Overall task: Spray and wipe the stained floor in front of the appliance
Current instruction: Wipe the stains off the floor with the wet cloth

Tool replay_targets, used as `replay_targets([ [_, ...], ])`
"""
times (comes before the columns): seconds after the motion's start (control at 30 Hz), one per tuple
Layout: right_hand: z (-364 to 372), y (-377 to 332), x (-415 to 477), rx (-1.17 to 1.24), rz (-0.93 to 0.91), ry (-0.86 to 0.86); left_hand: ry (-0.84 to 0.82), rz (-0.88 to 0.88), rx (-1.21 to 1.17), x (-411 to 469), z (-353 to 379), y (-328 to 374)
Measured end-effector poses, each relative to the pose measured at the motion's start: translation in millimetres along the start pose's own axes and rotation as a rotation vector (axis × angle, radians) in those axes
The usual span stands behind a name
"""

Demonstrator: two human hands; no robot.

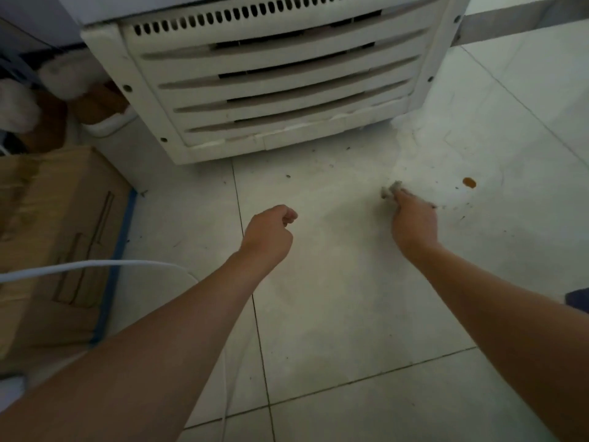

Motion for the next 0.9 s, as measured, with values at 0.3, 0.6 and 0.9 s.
replay_targets([
  [0.3,94.4,-248.4,-196.6,0.344,-0.743,-0.403,0.260,-0.431,0.358,-49.4,-112.0,-99.8],
  [0.6,191.8,-335.9,-153.4,0.210,-0.760,-0.528,0.228,-0.461,0.316,-56.0,-127.9,-147.1],
  [0.9,139.4,-188.2,26.0,0.006,-0.290,-0.241,0.142,-0.387,0.223,-19.2,-90.7,-122.3],
])
Point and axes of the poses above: each hand's wrist, its own x-axis towards the middle knuckle, its own z-axis out of the palm, y = z × x, the point moved 5 cm from there along x, towards the middle knuckle, and after that the axes turned 9 degrees about y, right-handed, at the moved point
